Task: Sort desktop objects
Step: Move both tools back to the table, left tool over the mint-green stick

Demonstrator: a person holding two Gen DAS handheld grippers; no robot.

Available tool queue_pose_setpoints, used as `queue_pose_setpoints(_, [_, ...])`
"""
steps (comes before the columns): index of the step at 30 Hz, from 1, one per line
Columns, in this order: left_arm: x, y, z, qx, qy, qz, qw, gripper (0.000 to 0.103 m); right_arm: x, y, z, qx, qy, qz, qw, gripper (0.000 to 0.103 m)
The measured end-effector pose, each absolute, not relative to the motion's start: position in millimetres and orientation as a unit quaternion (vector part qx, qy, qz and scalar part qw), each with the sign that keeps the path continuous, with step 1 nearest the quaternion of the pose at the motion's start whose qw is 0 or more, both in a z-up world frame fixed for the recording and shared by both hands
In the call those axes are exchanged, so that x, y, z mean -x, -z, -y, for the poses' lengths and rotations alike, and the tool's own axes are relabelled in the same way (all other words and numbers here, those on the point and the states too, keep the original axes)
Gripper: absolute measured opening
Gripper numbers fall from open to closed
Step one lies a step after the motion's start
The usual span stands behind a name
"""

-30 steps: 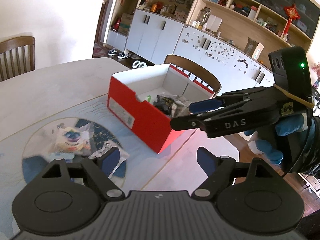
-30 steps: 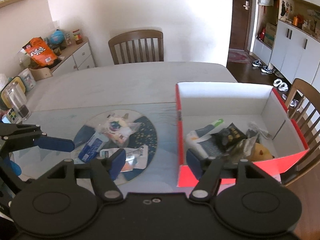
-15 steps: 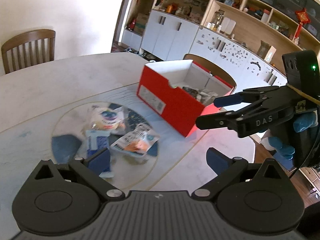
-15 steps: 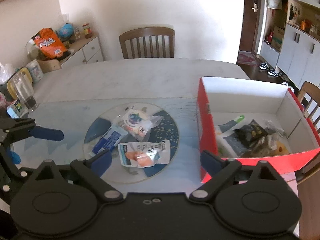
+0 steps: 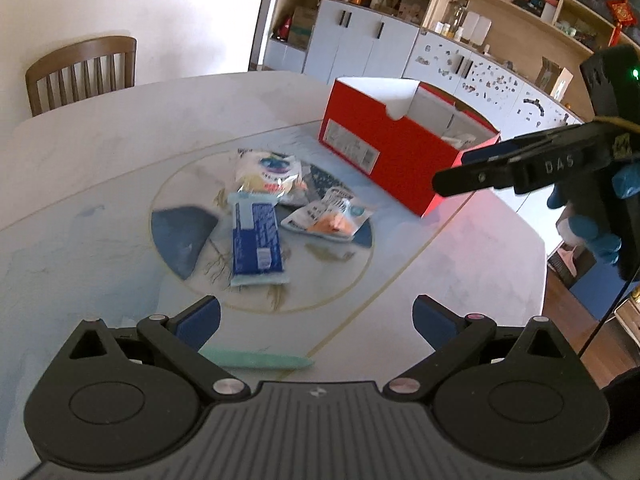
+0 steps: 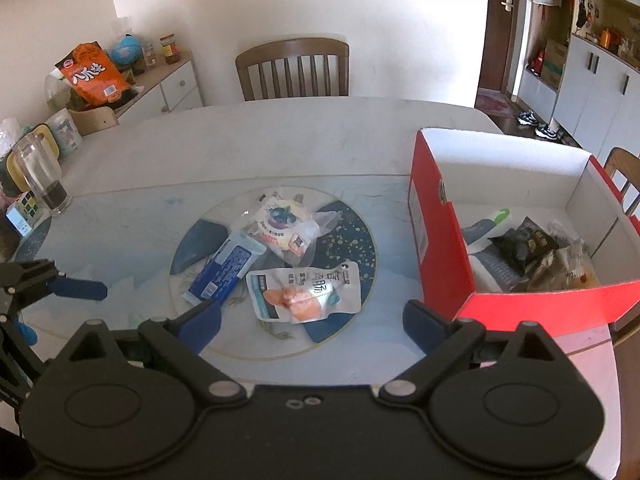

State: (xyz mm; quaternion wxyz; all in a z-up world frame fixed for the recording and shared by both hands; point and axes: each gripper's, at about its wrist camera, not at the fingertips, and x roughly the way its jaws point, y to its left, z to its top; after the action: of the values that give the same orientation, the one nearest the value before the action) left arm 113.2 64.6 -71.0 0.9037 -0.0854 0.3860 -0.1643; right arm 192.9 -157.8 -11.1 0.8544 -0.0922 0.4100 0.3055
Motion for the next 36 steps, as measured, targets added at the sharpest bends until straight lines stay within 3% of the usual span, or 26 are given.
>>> queue_pose_setpoints(17, [-114.8, 126.1, -72.4, 0.046, 0.109, -0.396, 0.91, 0.103, -194.8, 36.4, 148.2, 0.103, -0.286, -0.435, 0.848, 0.098])
queue_pose_setpoints(36, [-115.7, 141.8, -57.1, -0.013, 0.099, -0.384, 0.918, 0.103, -220.8, 70.7, 118.0, 0.117, -0.261, -0.434, 0.854, 0.098])
